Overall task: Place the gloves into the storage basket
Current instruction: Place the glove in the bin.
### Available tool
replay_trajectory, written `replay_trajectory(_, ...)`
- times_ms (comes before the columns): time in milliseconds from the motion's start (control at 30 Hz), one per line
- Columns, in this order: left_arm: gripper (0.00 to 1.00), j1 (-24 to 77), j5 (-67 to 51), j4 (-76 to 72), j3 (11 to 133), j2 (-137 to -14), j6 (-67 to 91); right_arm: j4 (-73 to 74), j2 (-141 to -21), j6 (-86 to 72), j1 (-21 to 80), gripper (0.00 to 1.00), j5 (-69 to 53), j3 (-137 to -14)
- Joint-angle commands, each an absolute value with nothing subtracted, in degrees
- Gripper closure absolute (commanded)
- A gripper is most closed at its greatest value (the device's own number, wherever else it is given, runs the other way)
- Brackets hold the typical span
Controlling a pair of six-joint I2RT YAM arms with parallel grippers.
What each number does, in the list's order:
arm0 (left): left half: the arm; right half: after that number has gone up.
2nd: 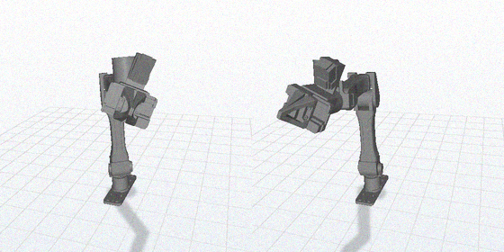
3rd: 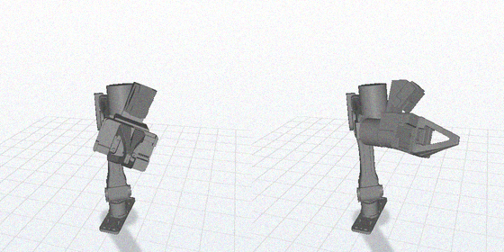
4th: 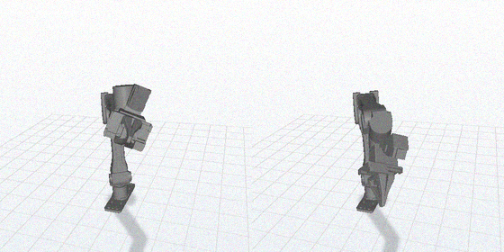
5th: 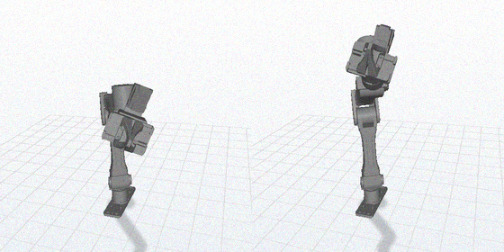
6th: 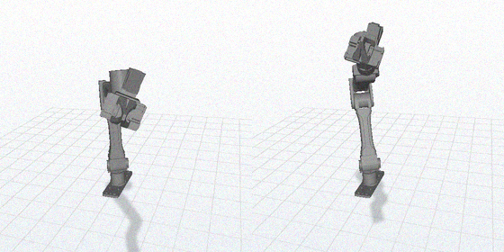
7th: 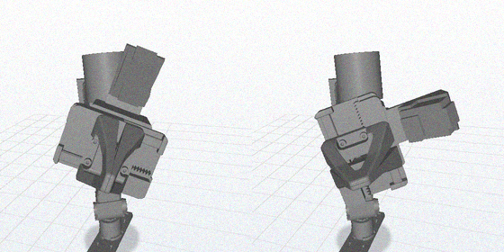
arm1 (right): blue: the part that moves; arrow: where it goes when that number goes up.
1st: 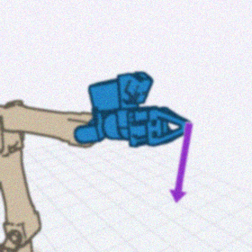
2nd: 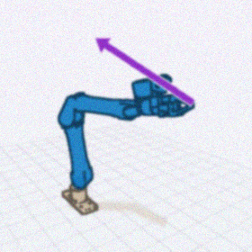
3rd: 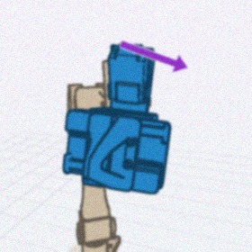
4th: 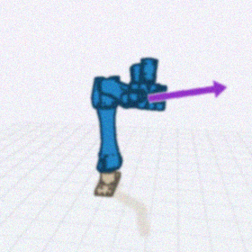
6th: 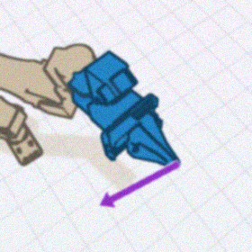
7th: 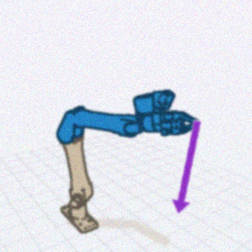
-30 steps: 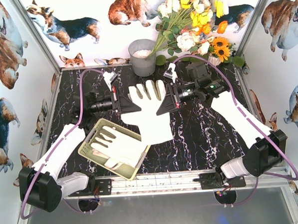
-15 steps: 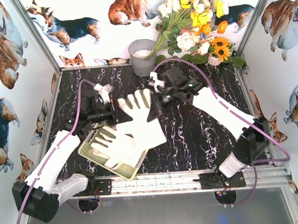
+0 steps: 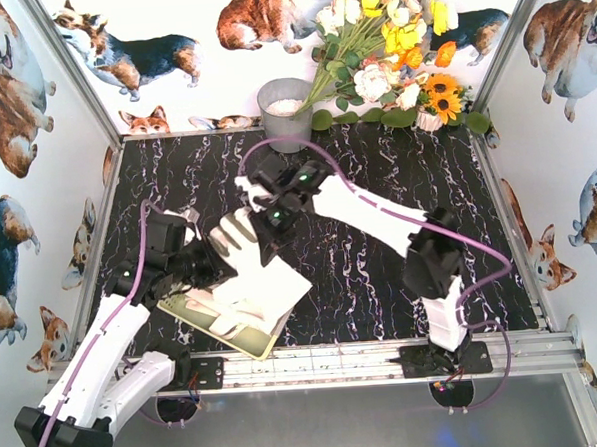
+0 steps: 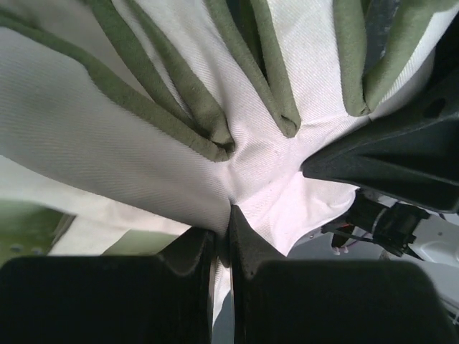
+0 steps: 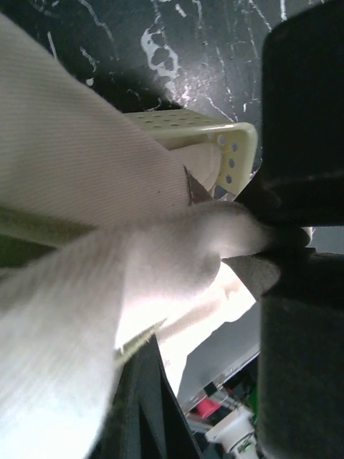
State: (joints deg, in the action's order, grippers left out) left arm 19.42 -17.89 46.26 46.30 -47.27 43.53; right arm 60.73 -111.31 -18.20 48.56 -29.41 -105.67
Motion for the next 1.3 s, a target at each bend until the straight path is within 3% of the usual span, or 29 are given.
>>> replay_trajectory(0,1.00,19.63,-13.43,61.71,45.22,-45.72,44.61,61.83,-113.63,-12.51,49.04,1.00,-24.59,-112.11)
replay_trajectory(733,1.00,19.62,-8.09,63.03,37.13,-46.34,49.46,59.90,-124.97,-6.34,52.65,1.00,-20.25,-119.66)
replay_trajectory(1233,1.00,19.62,-5.19,59.92,32.60,-50.22,48.35,56.91,-128.58,-7.19,52.65,1.00,-22.13,-118.47)
replay_trajectory(1267,1.00,19.64,-4.32,60.39,33.06,-50.56,48.34,56.95,-128.46,-7.39,52.65,0.94,-22.12,-118.54)
